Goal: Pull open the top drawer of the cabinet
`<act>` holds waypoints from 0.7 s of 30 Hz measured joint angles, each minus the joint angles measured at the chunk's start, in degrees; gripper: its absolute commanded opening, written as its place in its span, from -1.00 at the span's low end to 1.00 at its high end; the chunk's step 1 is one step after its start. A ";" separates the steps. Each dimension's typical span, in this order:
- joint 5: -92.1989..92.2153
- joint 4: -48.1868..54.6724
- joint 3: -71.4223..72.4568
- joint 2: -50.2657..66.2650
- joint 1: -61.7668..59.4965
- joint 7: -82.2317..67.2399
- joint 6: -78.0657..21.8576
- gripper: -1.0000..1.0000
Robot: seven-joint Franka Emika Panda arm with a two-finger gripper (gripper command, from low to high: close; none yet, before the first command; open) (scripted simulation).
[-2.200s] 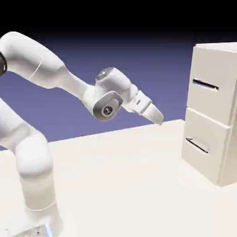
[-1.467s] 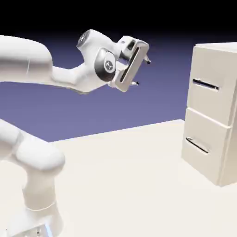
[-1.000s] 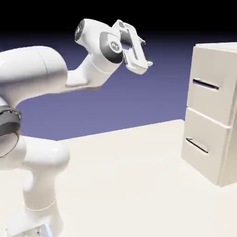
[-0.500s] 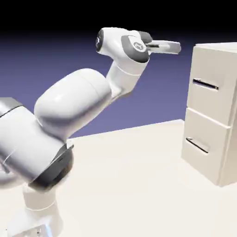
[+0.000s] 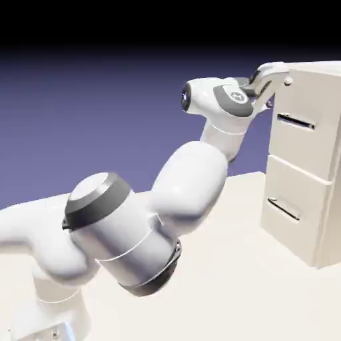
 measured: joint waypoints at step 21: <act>-19.43 11.15 -9.77 -6.06 16.81 -22.82 -3.02 -1.00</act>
